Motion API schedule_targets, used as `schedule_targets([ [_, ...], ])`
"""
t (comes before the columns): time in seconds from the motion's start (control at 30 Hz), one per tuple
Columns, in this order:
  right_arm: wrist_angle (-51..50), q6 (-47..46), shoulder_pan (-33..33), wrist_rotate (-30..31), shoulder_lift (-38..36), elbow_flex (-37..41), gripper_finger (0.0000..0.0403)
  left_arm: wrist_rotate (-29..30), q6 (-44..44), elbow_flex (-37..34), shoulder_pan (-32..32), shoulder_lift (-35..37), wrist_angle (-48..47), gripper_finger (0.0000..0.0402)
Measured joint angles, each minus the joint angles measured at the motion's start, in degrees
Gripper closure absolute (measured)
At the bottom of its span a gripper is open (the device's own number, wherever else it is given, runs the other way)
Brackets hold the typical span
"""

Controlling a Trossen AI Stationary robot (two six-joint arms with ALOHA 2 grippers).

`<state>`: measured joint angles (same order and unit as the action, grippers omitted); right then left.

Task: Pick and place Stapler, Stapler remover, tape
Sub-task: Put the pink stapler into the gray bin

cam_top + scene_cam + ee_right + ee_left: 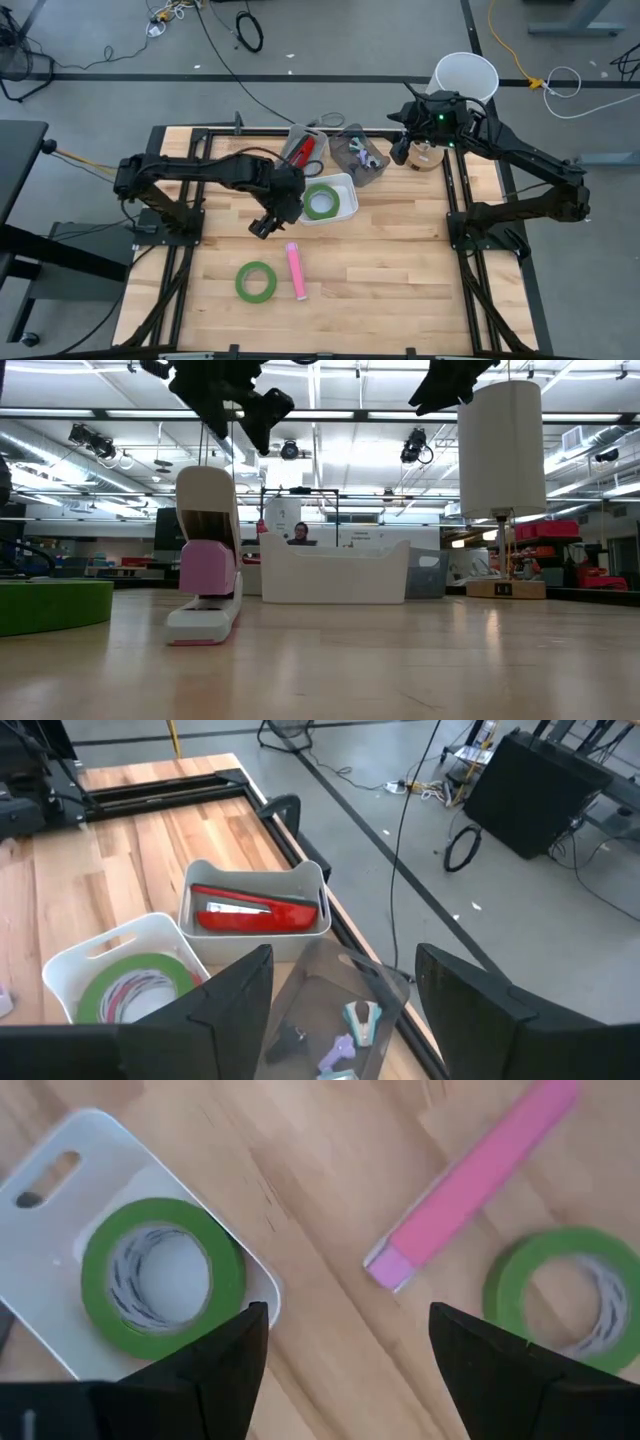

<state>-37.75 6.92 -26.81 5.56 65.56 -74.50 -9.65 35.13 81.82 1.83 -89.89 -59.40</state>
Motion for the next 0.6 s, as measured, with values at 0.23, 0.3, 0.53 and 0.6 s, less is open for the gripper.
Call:
schedule_targets([
  [0.23,-0.08,1.04,0.00,-0.45,0.00,0.00,0.0158,2.29,5.16,0.04,-2.03,-1.11,-1.83,0.0122],
  [0.3,-0.08,1.46,0.00,-0.51,0.00,0.02,0.0158,2.58,6.29,0.01,-2.54,-1.30,-1.82,0.0122],
  [0.53,-0.06,1.55,0.00,-0.61,0.00,0.00,0.0158,2.57,6.54,0.00,-4.34,-1.29,-1.05,0.0122],
  [0.6,-0.05,1.54,0.00,-0.61,0.00,0.00,0.0158,2.55,6.72,0.00,-4.79,-1.29,-1.04,0.0122],
])
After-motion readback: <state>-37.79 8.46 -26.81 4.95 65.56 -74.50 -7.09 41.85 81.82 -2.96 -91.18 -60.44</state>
